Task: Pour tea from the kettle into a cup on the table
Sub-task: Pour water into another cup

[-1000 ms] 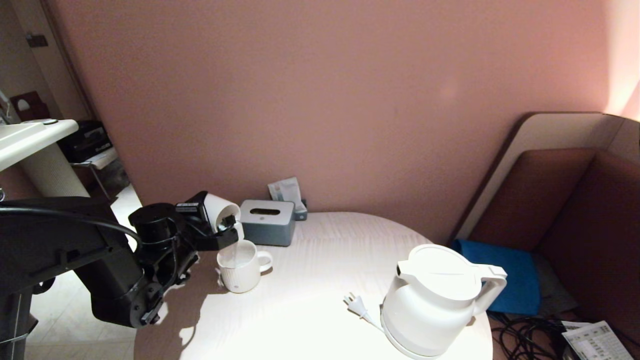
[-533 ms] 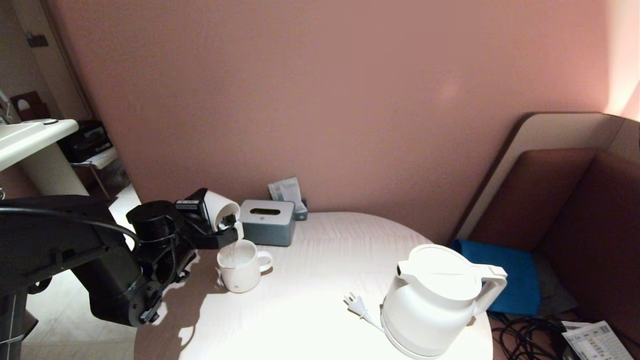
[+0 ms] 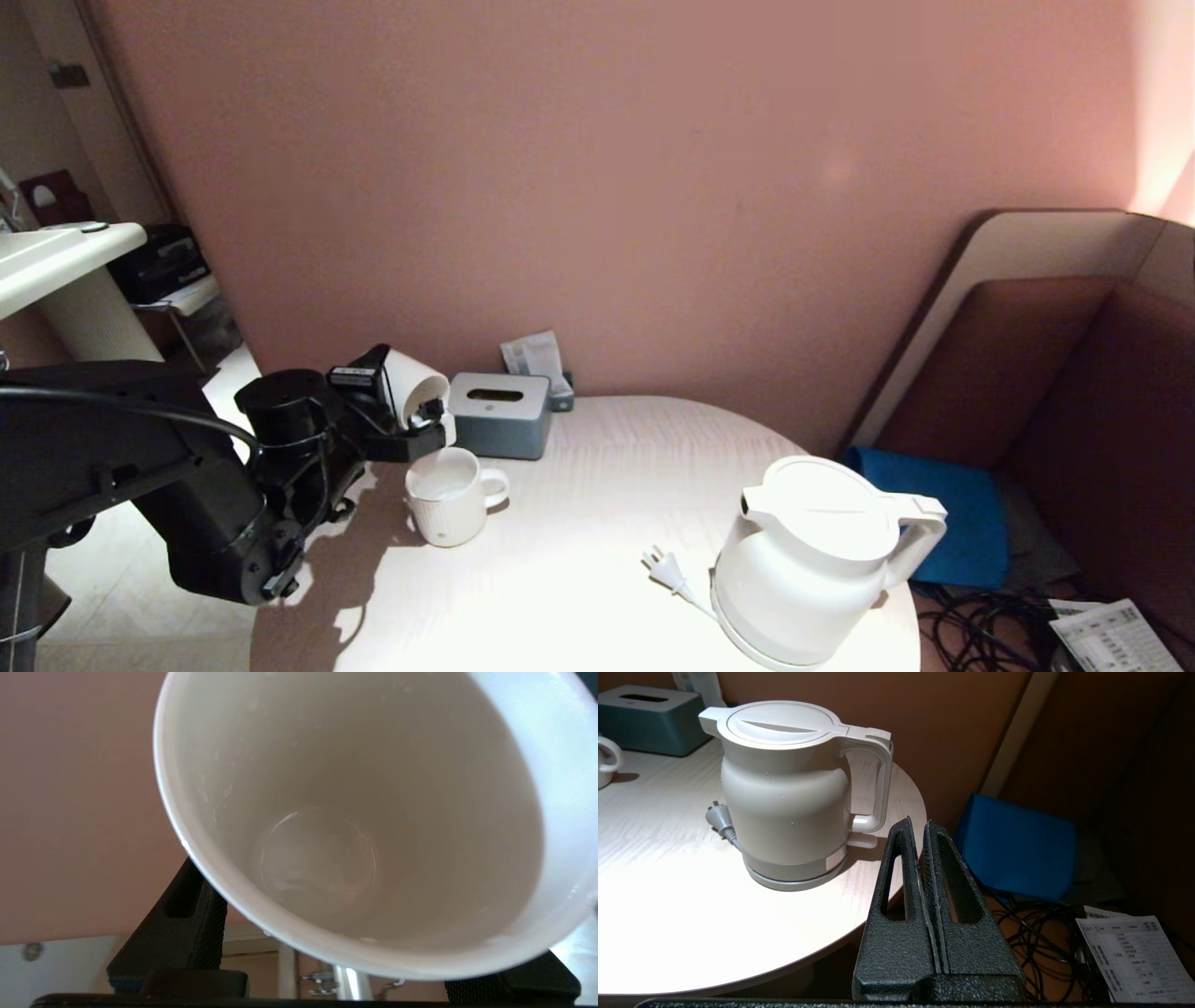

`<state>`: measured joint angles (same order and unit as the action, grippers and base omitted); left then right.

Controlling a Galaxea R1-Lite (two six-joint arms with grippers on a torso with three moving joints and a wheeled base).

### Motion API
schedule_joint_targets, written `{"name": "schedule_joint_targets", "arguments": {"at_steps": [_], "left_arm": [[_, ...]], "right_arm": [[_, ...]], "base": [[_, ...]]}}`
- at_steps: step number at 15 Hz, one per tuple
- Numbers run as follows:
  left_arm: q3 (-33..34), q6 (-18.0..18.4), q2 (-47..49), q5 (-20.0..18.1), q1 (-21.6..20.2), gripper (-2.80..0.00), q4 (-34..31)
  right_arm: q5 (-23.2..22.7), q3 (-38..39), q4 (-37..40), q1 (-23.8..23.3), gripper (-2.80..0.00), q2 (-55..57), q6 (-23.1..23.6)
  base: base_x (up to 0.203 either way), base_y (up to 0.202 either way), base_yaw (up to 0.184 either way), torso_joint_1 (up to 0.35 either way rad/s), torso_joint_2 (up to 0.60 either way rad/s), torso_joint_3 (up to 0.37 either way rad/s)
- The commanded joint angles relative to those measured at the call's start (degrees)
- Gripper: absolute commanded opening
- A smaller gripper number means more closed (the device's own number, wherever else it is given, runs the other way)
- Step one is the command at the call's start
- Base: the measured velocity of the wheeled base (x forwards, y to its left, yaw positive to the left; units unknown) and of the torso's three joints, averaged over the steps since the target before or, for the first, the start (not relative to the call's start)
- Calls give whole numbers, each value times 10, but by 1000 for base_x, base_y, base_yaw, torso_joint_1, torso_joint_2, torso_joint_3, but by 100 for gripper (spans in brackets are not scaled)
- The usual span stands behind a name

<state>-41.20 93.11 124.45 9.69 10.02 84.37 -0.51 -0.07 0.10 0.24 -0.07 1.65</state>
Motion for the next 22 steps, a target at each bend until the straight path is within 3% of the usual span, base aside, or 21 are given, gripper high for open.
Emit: {"name": "schedule_joint_targets", "arguments": {"at_steps": [1,7,10,19,22], "left_arm": [[-5,19,-1,0,1,-280,4],[-7,41,3,-1,14,-280,4],[-6,25,1,-2,18,-280,3],[3,-226,14,13,11,-280,-1],[3,-278,8,16,-21,-280,1]], "right_arm": [[0,1,0,0,-280,1,0],[0,1,0,0,-280,1,0],[0,1,0,0,-280,1,0],[0,1,0,0,-280,1,0],[0,0,0,0,-280,1,0]], "base": [[0,0,0,0,0,0],[0,0,0,0,0,0],[0,0,0,0,0,0],[0,0,0,0,0,0],[0,0,0,0,0,0]]}}
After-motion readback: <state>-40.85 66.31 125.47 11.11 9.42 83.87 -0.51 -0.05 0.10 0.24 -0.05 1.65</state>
